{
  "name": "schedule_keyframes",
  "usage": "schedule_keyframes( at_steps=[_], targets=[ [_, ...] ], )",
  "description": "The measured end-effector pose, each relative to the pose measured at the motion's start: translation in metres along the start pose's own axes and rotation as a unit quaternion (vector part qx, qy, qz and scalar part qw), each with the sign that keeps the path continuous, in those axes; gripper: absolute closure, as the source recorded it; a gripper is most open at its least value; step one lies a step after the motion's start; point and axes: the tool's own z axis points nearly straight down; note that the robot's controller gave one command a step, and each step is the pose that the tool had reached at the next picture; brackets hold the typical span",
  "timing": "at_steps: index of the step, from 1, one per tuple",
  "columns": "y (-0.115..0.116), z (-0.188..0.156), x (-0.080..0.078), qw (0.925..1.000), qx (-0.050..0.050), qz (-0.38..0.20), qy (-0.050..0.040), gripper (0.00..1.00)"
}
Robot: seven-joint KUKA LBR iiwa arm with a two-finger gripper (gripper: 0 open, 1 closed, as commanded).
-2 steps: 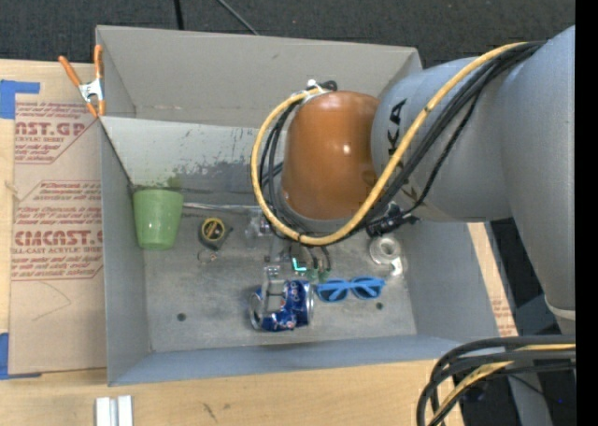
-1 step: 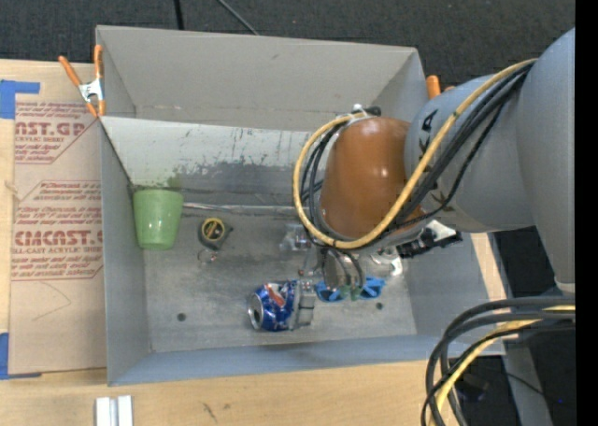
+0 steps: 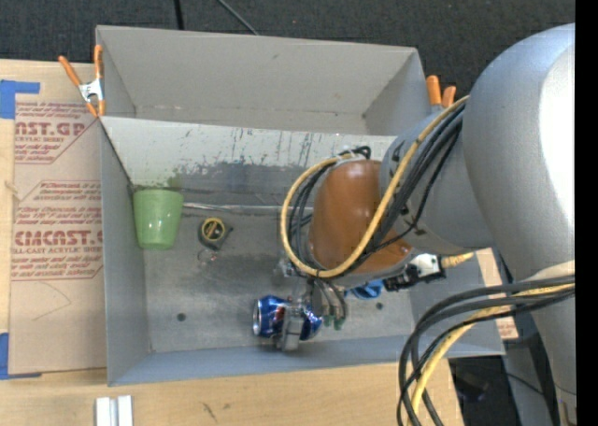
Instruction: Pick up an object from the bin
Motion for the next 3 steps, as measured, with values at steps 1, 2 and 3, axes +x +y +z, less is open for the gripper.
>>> schedule_keyframes(
  at_steps=[1, 2, 3],
  targets=[
    [0.0, -0.003, -0.001, 1.0, 0.0, -0.001, -0.0002, 1.0],
    [0.01, -0.12, -0.014, 0.9999, -0.001, -0.009, -0.0054, 1.0],
    [0.025, -0.253, -0.014, 1.0, -0.002, -0.006, -0.0063, 1.0]
  ],
)
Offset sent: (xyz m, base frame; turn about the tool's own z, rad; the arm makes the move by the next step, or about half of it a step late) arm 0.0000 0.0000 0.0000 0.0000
